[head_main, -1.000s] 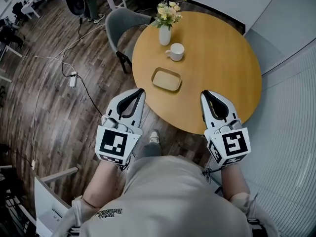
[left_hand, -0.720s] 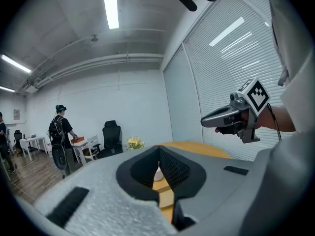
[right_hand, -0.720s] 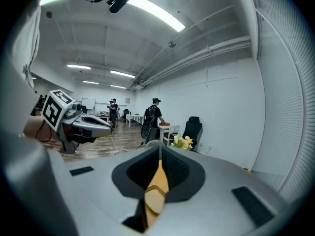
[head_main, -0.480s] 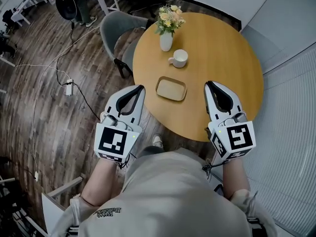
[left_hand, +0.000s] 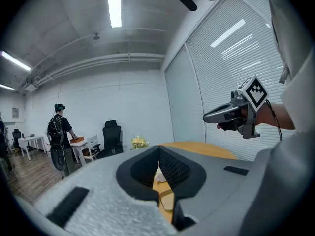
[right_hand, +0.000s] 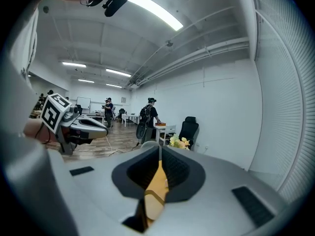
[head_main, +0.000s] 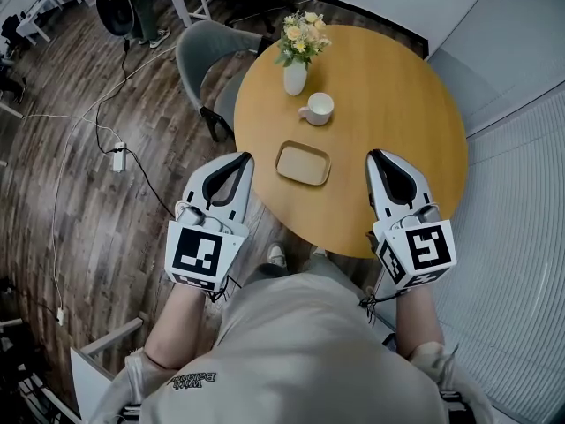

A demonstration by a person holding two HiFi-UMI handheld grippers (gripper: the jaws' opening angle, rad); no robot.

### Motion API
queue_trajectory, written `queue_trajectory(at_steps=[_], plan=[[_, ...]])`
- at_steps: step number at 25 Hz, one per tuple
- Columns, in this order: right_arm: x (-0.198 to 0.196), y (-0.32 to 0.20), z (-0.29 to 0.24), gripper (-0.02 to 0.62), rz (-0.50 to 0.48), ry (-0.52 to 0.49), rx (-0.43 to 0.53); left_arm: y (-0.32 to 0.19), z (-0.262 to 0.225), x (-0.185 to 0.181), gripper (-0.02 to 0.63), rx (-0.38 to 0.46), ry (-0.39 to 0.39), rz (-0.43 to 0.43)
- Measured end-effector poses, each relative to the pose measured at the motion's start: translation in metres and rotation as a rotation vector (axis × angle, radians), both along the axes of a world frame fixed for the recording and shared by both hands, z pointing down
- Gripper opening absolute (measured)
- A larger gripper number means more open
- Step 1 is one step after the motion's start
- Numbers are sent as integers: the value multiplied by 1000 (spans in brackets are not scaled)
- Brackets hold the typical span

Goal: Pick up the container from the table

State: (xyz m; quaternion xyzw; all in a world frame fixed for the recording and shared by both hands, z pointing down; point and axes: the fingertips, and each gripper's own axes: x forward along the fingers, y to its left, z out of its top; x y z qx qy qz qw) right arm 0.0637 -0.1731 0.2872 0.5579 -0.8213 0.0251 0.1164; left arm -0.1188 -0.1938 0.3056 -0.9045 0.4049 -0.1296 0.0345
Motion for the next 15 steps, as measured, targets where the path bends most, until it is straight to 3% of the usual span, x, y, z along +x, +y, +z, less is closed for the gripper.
queue_trajectory(at_steps=[15], plan=[[28, -4, 14, 38, -86, -61, -24, 4, 7, 33, 21, -17, -30, -80]])
